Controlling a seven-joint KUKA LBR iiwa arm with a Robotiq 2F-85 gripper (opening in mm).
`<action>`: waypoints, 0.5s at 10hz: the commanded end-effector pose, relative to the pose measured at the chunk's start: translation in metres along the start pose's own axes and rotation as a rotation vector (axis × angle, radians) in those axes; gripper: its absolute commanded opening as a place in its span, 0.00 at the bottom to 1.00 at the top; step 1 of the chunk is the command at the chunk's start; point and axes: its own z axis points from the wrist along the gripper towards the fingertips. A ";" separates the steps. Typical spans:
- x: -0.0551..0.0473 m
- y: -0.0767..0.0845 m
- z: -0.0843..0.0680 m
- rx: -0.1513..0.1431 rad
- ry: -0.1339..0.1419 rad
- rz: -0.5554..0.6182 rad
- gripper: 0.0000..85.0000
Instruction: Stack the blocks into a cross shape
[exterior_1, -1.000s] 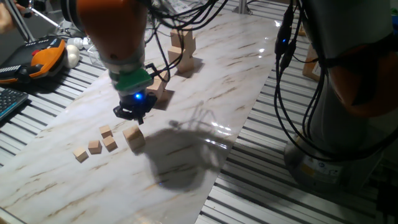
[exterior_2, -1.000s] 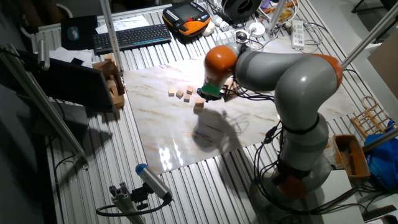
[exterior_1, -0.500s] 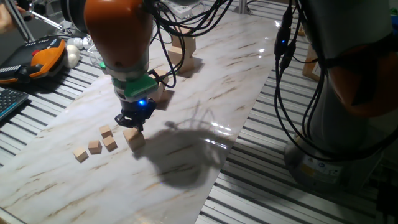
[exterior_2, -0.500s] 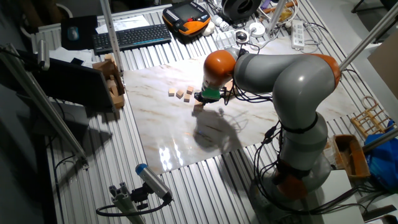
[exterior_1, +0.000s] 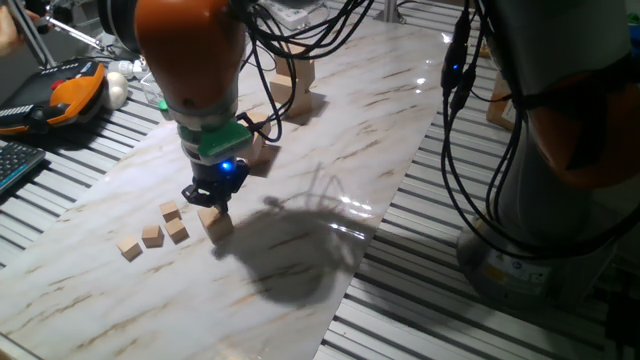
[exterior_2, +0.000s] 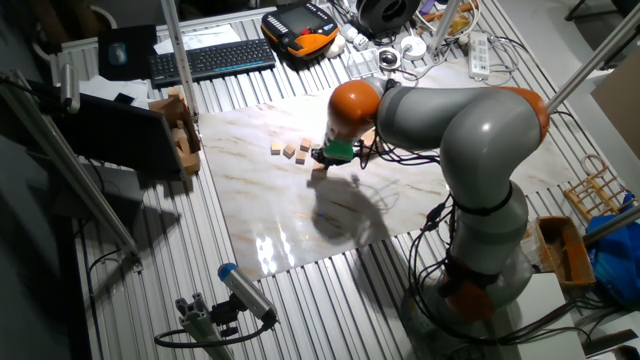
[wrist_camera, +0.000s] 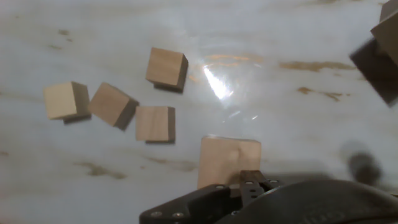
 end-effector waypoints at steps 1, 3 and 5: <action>-0.003 0.001 -0.001 0.002 -0.007 0.004 0.00; 0.000 0.001 0.006 0.000 -0.011 0.021 0.00; 0.000 0.001 0.006 -0.007 0.000 0.027 0.00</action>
